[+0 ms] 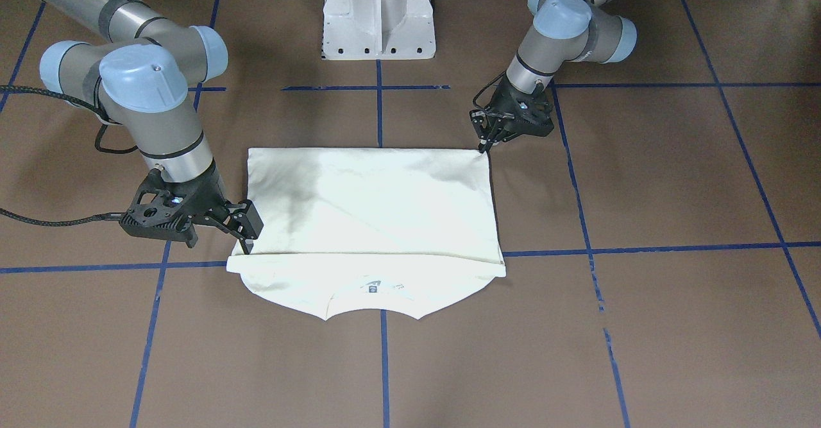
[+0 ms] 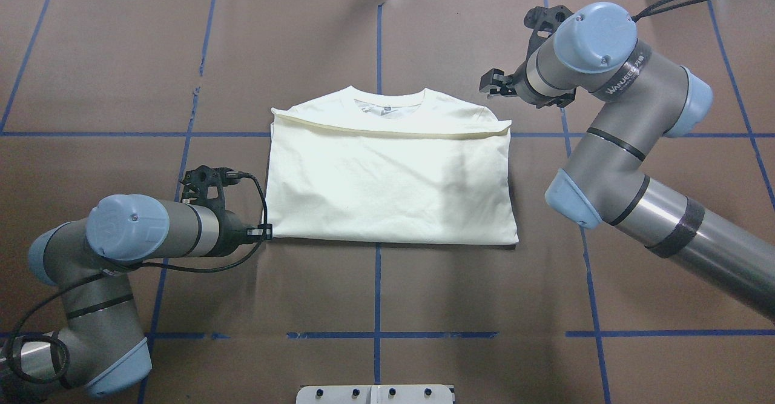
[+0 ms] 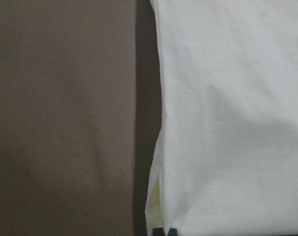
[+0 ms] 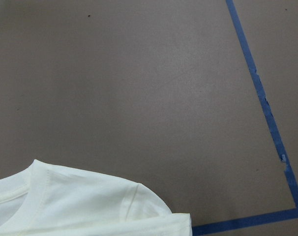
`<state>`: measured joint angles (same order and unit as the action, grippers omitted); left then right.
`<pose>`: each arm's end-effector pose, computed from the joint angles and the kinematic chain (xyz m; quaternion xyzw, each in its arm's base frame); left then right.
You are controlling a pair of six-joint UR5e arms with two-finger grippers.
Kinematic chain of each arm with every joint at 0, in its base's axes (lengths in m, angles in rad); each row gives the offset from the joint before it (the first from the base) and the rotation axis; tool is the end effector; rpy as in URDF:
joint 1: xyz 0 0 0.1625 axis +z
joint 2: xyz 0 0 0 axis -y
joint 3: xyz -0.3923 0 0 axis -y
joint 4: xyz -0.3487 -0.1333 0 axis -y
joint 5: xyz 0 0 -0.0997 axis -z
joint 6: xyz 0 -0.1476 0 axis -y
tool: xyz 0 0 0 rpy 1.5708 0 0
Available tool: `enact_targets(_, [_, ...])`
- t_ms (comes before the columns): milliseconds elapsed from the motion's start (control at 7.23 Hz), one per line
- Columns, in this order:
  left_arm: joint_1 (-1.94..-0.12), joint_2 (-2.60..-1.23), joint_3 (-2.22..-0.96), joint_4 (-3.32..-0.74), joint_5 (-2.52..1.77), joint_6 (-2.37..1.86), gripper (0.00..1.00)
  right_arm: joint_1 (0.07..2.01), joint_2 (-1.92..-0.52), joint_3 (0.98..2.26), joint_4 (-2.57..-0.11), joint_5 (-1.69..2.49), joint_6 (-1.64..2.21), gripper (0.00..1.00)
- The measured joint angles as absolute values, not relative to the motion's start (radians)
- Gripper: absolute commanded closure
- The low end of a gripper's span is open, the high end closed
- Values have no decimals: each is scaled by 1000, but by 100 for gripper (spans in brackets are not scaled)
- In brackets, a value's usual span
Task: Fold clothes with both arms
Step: 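Drag the shirt edge away from the robot with the left gripper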
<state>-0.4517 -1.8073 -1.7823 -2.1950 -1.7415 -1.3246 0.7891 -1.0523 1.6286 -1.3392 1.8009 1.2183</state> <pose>0.4761 -0.3512 0.3748 0.1051 0.5033 -0.0445 0.8565 -0.3939 -0.5383 0.3405 0.1221 -0.3856 0.1538 0.9015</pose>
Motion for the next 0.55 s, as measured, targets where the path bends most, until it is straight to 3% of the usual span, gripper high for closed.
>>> enact_targets(277, [-525, -1804, -1764, -2191, -1742, -1215, 100, 788, -1052, 1629, -1339, 1801, 1222, 0])
enact_targets(553, [-663, -1844, -1637, -2193, -1744, -1050, 100, 787, -1052, 1629, -1339, 1801, 1228, 0])
